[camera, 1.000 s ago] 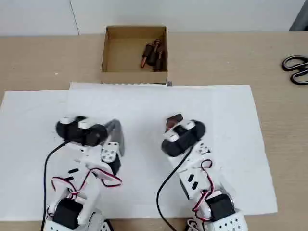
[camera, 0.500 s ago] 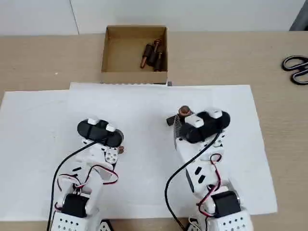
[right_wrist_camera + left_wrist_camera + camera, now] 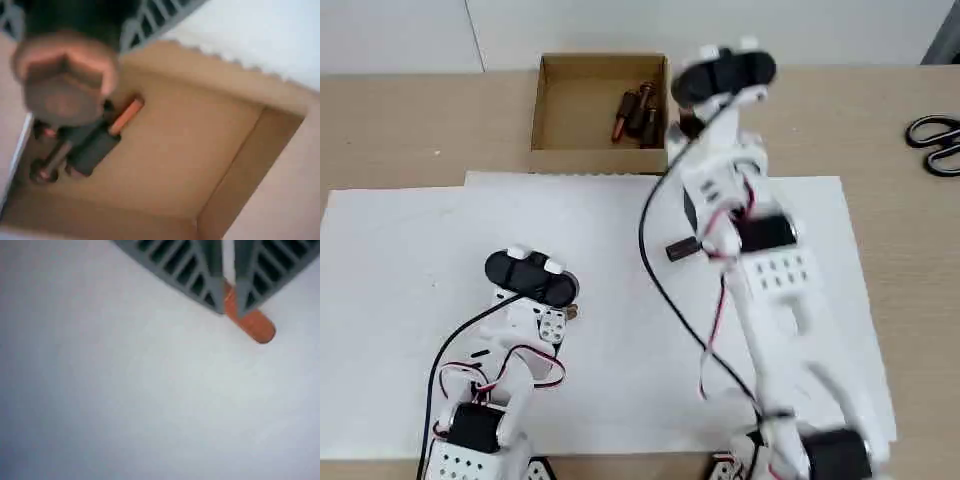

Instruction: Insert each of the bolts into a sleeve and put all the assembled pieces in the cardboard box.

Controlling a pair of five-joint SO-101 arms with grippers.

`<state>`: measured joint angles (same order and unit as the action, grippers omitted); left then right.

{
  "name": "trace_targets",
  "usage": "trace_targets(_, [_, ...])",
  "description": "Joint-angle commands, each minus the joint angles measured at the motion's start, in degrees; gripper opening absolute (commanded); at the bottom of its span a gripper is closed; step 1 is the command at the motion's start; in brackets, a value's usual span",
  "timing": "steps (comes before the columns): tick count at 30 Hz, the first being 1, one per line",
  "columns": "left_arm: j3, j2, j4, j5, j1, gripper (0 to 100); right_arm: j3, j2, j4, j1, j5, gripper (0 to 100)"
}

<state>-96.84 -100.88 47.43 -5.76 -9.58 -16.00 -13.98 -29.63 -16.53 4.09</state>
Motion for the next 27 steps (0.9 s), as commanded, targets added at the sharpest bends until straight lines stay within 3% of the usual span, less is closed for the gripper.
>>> trace_targets(1, [0.3,-0.7,0.3,-0.4,0.2,1,19.9,14.5,1.6,0.5,0.4,0.3])
trace_targets(14, [0.3,-0.7,0.4,-0.4,0.3,1,64.4,56.9,1.6,-0.8,-0.9,0.7])
trace_targets(18, [0.3,-0.7,0.4,-0.4,0.3,1,70.1,63.3,1.6,-2.4,-8.2,4.5])
trace_targets(22, [0.3,-0.7,0.4,-0.4,0.3,1,71.6,65.9,1.5,-3.0,-8.8,18.2])
trace_targets(27, [0.3,-0.7,0.4,-0.5,0.3,1,72.9,65.1,-5.7,-3.1,-8.9,19.9])
